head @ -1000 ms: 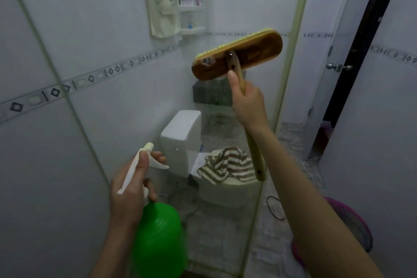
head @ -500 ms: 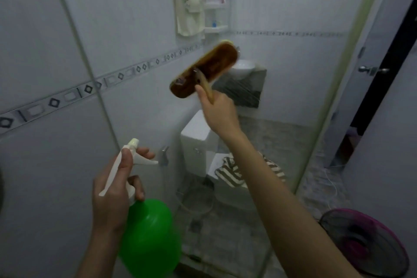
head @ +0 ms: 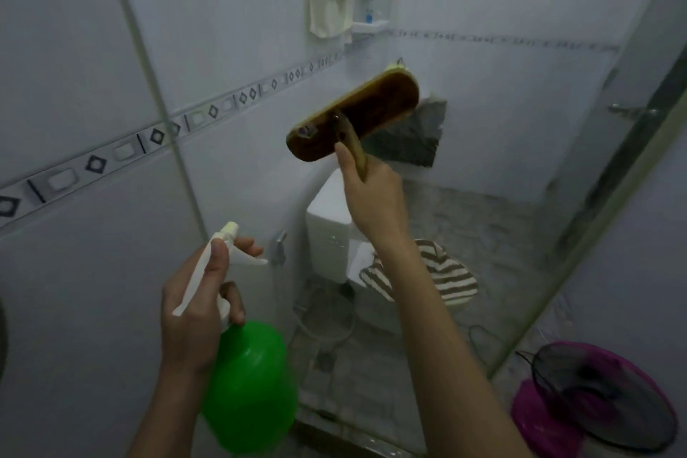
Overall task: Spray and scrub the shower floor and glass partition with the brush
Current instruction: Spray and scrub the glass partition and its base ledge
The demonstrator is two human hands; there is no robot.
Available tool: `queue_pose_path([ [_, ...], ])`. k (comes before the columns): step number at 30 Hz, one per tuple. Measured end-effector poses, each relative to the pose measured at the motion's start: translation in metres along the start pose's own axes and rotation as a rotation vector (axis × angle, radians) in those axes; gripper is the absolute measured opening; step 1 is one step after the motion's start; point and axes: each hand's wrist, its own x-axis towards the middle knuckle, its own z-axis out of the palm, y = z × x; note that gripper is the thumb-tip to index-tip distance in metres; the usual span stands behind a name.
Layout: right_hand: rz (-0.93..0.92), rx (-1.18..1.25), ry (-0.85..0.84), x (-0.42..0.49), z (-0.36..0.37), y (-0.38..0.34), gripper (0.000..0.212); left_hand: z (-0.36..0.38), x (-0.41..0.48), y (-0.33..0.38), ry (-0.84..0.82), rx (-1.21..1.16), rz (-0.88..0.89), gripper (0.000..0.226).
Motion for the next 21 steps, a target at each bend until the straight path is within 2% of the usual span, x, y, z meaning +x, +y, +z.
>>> queue_pose_path([
  [2,0.063,0.018,0.078,-0.027,-0.022,0.029,0.047,0.004,0.007,-0.004,-0.014,-0.03,-0.006,0.064],
  [4,0.148,0.054,0.176,-0.051,-0.042,0.047,0.048,0.009,0.009,-0.008,-0.035,-0.047,0.0,0.066],
  [6,0.158,0.112,0.206,-0.05,-0.052,0.04,0.046,0.015,0.008,-0.01,-0.055,-0.038,0.0,0.055],
  [8,0.114,0.211,0.176,-0.03,-0.059,0.015,0.042,0.022,0.004,-0.011,-0.065,-0.014,-0.002,0.033],
  [12,-0.035,0.268,0.166,-0.002,-0.074,-0.014,0.042,0.034,-0.011,-0.012,-0.049,0.011,-0.015,0.032],
  [14,-0.009,0.199,0.113,-0.021,-0.075,0.023,0.042,0.039,-0.023,-0.013,-0.021,0.005,-0.02,0.04],
  [16,0.103,0.096,0.073,-0.065,-0.072,0.084,0.04,0.044,-0.037,-0.017,0.006,0.001,-0.017,0.055],
  [17,0.172,0.016,0.054,-0.089,-0.074,0.113,0.039,0.047,-0.045,-0.019,0.02,0.0,-0.016,0.055],
  [19,0.264,-0.096,0.013,-0.12,-0.077,0.152,0.036,0.052,-0.063,-0.024,0.063,0.004,-0.027,0.045],
  [21,0.239,-0.129,-0.035,-0.116,-0.076,0.157,0.035,0.058,-0.081,-0.029,0.124,0.038,-0.046,0.035],
])
